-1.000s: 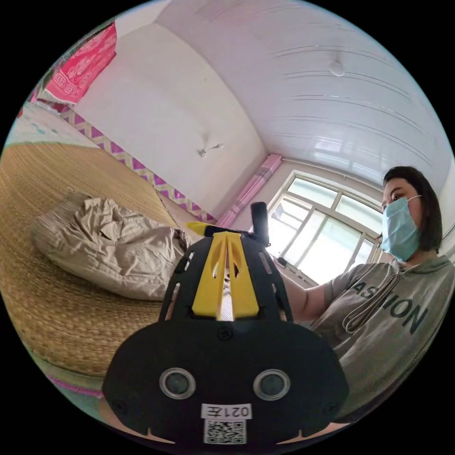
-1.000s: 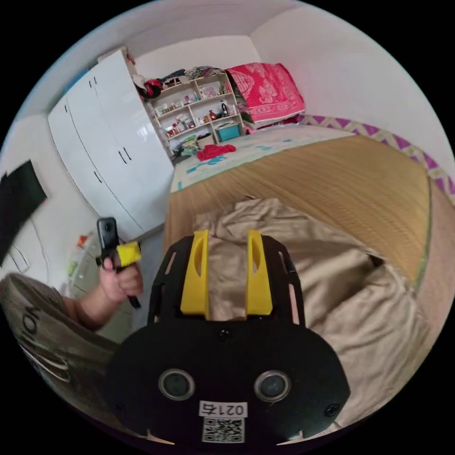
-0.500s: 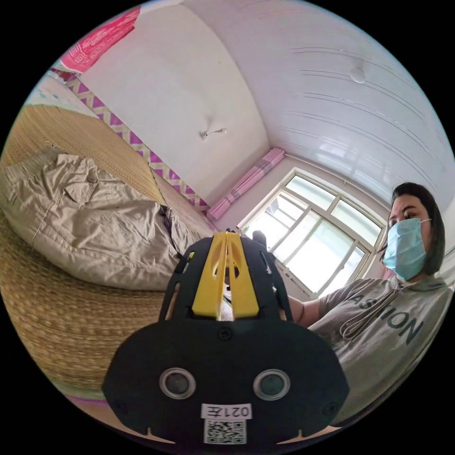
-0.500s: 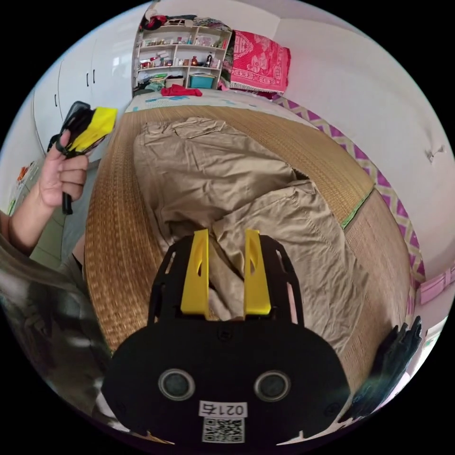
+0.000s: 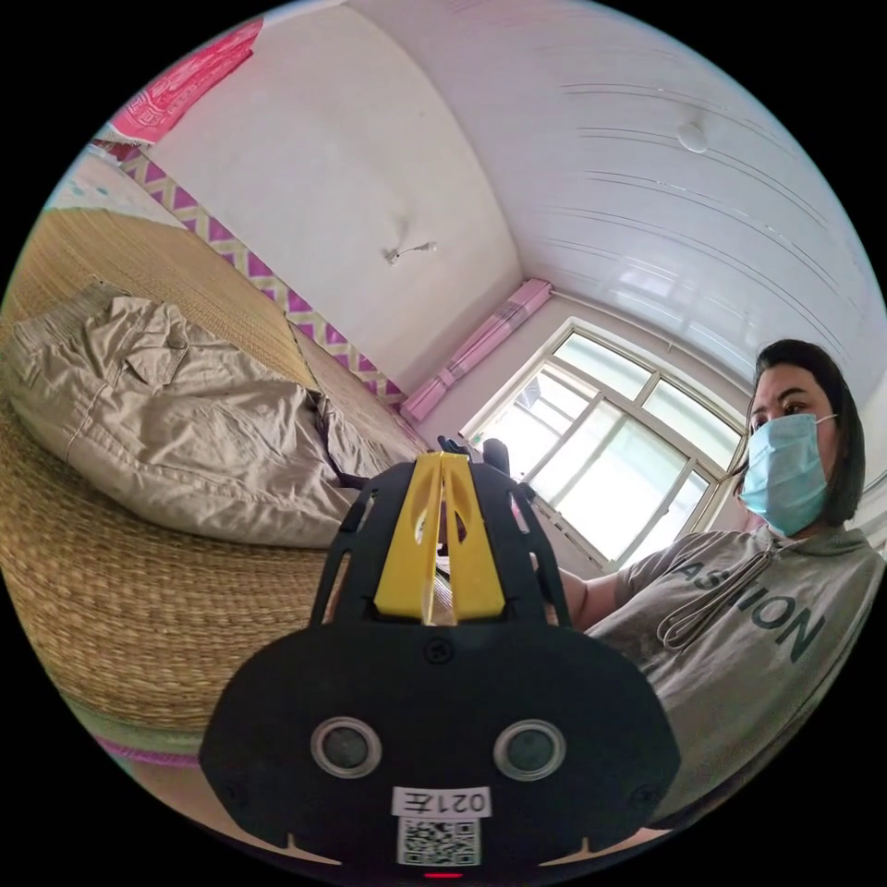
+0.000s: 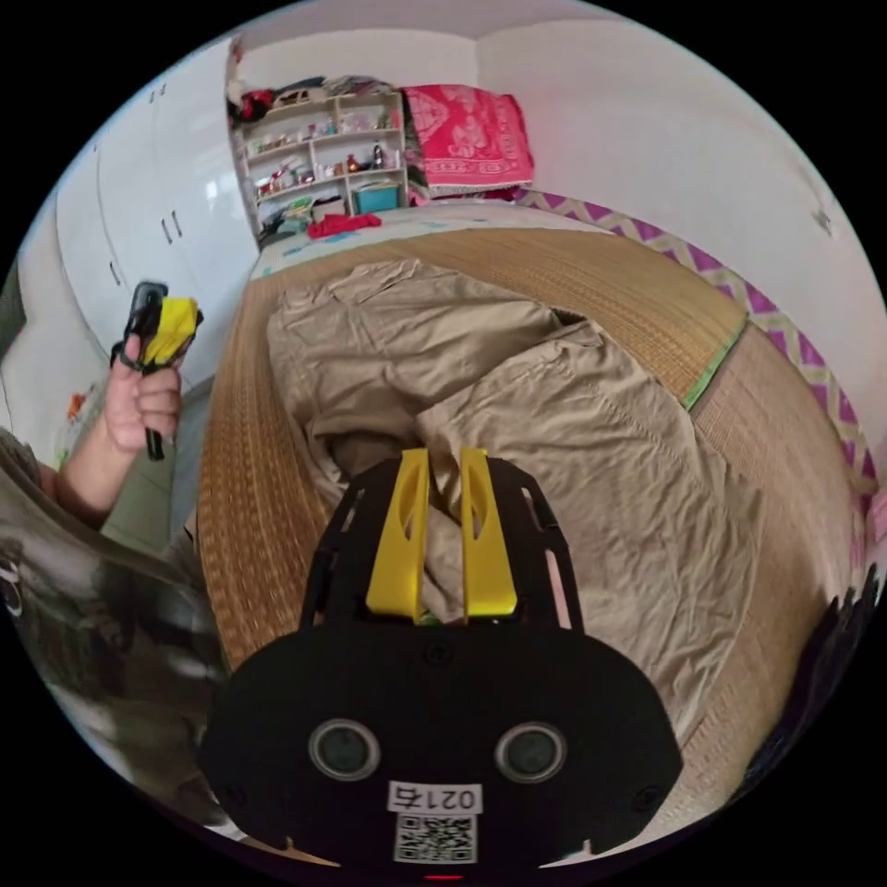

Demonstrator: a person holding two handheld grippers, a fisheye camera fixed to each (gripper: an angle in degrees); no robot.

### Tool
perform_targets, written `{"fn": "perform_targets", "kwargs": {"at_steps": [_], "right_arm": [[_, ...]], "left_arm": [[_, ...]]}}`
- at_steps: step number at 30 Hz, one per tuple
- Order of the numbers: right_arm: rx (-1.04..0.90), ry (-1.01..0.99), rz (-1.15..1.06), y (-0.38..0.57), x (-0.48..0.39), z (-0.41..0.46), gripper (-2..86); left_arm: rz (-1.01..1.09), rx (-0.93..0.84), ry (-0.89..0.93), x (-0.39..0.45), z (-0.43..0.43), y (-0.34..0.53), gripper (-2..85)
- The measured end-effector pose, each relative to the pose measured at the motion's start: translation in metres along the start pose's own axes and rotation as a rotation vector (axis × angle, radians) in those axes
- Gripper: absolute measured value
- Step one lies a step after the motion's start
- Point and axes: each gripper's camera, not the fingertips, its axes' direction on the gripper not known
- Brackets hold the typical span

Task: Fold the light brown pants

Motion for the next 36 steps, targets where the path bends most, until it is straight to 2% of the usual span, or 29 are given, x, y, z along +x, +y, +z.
{"fn": "perform_targets", "kwargs": {"at_steps": [5,8,10,12,16,19,24,26,31,34,36], "right_arm": [[-0.039,0.097,-0.078,-0.018,-0.027,0.018,6.0],[-0.003,0.114,-0.015,-0.024,-0.026,0.014,2.2],[0.116,0.043,0.124,-0.018,-0.001,-0.015,1.2],[0.219,0.024,0.241,-0.003,0.028,-0.053,0.9],[0.351,0.131,0.462,0.063,0.114,-0.149,0.6],[0.348,0.269,0.627,0.131,0.176,-0.209,0.5],[0.286,0.413,0.939,0.249,0.250,-0.267,0.5],[0.273,0.354,1.041,0.292,0.271,-0.270,0.5],[0.325,0.041,1.312,0.388,0.293,-0.238,1.1],[0.371,-0.081,1.341,0.410,0.288,-0.227,2.6],[0.395,-0.070,1.350,0.410,0.281,-0.236,4.4]], "left_arm": [[-0.027,-0.037,-0.067,-0.001,0.025,-0.013,-0.7],[-0.040,-0.130,-0.203,-0.004,0.053,-0.029,0.3],[-0.079,-0.222,-0.413,-0.015,0.070,-0.044,3.5],[-0.149,-0.255,-0.492,-0.031,0.071,-0.055,5.4],[-0.295,-0.166,-0.602,-0.062,0.033,-0.069,4.1],[-0.460,-0.121,-0.522,-0.093,0.010,-0.065,-0.2],[-0.463,-0.194,-0.559,-0.096,0.016,-0.076,-0.9],[-0.472,-0.201,-0.543,-0.099,0.013,-0.078,-0.9],[-0.547,-0.240,-0.423,-0.122,-0.001,-0.084,-0.9],[-0.547,-0.262,-0.415,-0.125,-0.005,-0.087,-0.9],[-0.539,-0.267,-0.427,-0.123,-0.007,-0.089,-0.9]]}}
